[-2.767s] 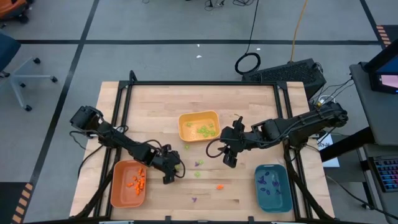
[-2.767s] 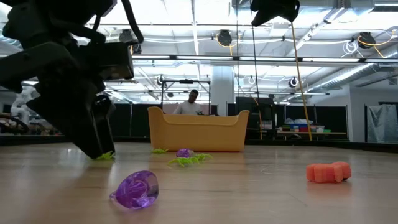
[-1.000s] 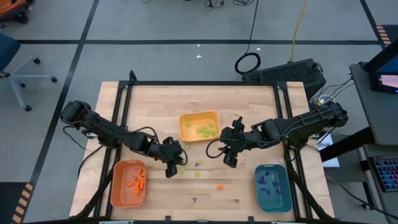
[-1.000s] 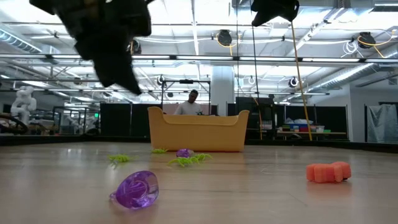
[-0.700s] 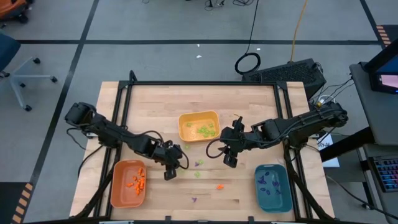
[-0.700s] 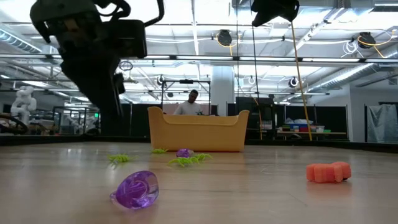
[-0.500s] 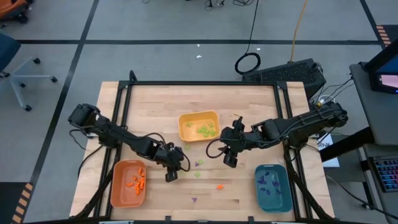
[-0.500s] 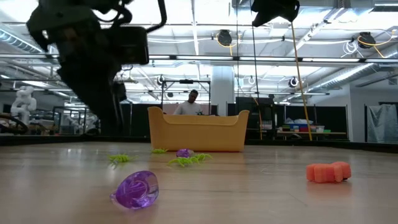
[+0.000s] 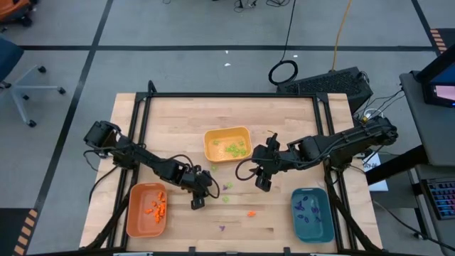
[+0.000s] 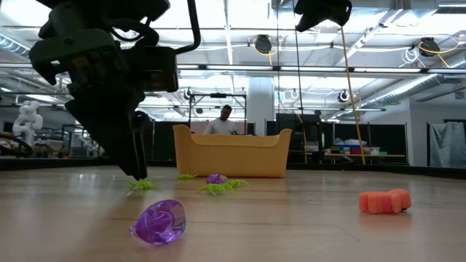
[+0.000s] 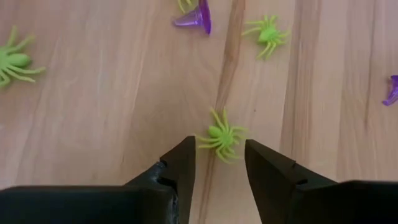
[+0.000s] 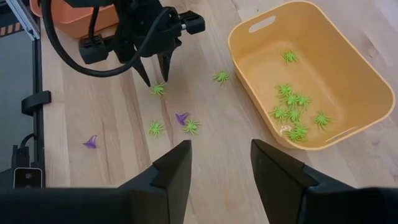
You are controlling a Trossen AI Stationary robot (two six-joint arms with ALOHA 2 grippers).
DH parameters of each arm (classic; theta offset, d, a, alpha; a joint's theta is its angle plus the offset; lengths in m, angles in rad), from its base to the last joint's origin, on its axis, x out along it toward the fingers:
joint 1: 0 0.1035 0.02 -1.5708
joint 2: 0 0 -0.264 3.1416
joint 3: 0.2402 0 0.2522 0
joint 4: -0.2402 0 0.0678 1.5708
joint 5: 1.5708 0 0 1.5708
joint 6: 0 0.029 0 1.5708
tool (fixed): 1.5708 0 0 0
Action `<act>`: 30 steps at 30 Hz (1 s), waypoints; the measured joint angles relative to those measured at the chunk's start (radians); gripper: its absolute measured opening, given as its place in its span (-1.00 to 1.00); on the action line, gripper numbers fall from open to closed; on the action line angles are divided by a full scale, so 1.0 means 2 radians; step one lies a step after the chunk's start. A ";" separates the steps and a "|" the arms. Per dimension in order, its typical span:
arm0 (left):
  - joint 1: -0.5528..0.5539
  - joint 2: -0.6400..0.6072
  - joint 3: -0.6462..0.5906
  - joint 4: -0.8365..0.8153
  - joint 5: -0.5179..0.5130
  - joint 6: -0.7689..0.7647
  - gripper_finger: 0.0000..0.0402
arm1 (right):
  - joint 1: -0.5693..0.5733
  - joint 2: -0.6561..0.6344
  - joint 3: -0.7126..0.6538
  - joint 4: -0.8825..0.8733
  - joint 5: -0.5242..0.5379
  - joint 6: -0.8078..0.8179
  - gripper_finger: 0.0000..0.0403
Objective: Sort Halloween decoration
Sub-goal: Put the green spider toy into the yellow bin
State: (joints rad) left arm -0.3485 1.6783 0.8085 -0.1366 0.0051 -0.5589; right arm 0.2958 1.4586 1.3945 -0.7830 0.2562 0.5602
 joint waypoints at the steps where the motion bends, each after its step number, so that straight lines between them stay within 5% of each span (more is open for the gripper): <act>1: 0.000 0.000 0.000 0.000 0.001 0.000 -0.33 | 0.000 0.000 0.000 0.000 0.000 0.000 -0.25; 23: 0.000 0.014 0.000 -0.002 0.010 -0.070 -0.36 | 0.000 0.000 0.000 0.000 0.000 0.000 -0.25; 30: 0.000 0.024 0.001 0.000 0.007 -0.067 -0.62 | 0.000 0.000 0.000 0.000 0.000 -0.001 -0.25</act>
State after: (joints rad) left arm -0.3487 1.7260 0.8108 -0.1356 0.0195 -0.6924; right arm 0.2958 1.4586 1.3943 -0.7826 0.2562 0.5573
